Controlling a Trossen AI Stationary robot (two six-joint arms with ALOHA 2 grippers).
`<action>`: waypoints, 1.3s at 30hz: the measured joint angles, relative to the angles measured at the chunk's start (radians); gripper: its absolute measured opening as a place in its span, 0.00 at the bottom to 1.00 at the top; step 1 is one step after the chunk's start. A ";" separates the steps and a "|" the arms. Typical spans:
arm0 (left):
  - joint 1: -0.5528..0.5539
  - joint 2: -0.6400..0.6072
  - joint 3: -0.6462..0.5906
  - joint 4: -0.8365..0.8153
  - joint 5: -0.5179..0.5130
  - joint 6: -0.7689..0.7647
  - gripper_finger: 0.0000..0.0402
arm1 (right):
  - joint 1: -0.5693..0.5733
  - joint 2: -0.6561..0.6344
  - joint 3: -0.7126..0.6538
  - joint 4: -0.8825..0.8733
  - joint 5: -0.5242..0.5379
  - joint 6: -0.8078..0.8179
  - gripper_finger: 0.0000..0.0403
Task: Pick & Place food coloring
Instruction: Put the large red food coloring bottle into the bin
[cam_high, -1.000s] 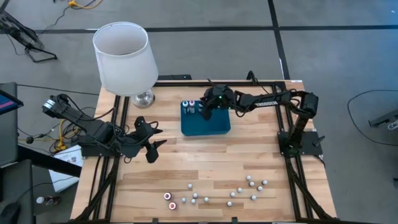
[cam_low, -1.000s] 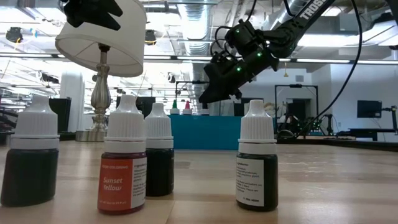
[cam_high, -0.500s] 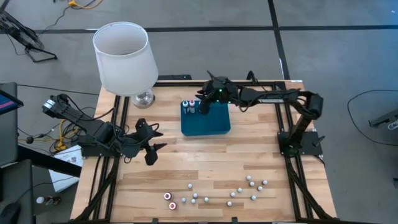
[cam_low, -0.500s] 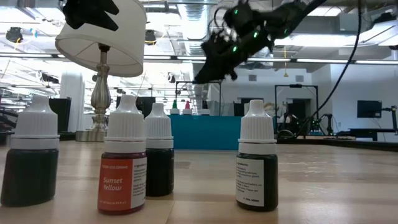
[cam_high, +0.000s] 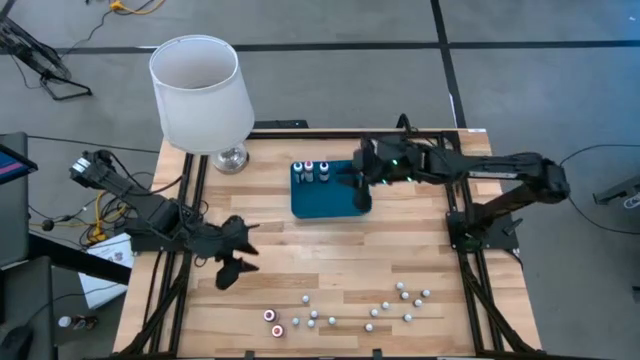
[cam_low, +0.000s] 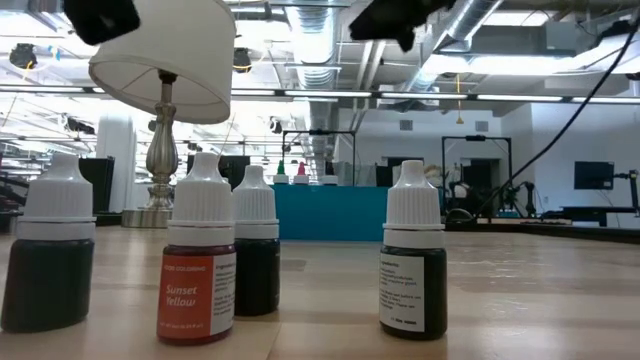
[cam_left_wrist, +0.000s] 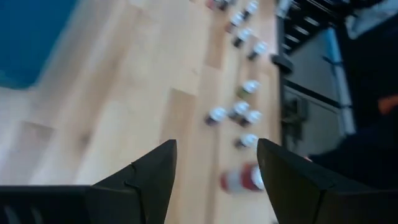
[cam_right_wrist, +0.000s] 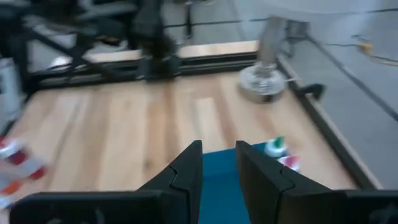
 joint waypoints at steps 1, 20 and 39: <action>-0.021 0.001 0.000 0.004 0.001 -0.012 0.54 | 0.024 -0.011 0.000 -0.017 0.000 0.003 0.22; -0.281 0.406 0.000 0.362 -0.075 -0.113 0.54 | 0.319 -0.025 -0.041 -0.078 0.077 0.147 0.21; -0.289 0.439 0.000 0.347 -0.150 0.013 0.54 | 0.318 -0.025 -0.041 -0.101 0.072 0.160 0.21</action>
